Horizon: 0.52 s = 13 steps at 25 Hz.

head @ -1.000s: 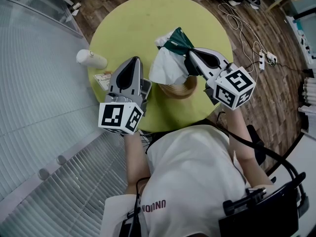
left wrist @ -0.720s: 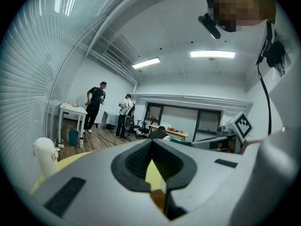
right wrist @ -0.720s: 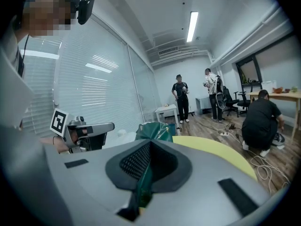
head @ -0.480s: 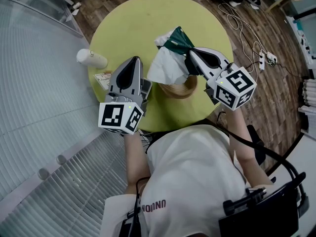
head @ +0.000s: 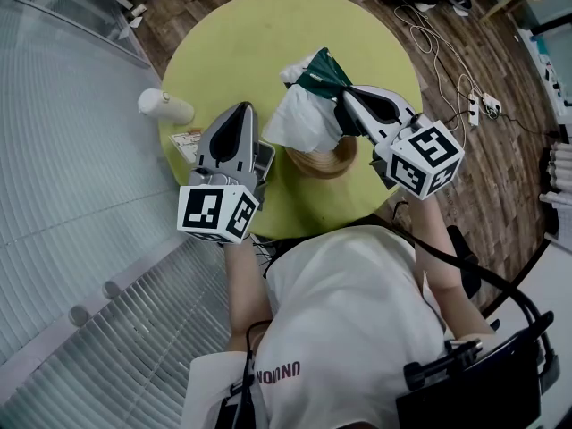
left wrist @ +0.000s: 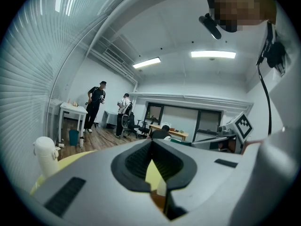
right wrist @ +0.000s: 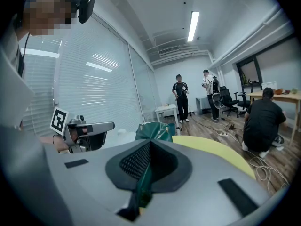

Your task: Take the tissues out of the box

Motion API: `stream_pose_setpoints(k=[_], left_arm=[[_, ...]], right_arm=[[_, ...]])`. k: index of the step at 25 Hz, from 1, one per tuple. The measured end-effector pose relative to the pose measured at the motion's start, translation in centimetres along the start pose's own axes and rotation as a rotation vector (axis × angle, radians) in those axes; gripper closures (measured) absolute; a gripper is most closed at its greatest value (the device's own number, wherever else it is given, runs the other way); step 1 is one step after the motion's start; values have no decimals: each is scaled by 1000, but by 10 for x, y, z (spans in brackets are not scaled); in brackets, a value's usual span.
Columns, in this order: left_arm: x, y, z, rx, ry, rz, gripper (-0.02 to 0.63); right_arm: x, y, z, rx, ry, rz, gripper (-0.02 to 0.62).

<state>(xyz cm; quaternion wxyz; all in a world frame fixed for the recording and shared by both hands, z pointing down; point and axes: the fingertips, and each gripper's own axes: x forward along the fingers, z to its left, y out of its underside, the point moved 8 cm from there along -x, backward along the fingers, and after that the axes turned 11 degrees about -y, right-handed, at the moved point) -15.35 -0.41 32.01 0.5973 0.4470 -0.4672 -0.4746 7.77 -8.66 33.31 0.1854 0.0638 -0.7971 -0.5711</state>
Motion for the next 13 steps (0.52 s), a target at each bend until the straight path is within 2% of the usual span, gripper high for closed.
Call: stream_pose_setpoints(k=[13], left_arm=[[-1, 1, 2, 0, -6, 2, 594]], right_arm=[[1, 1, 0, 3, 1, 4, 578]])
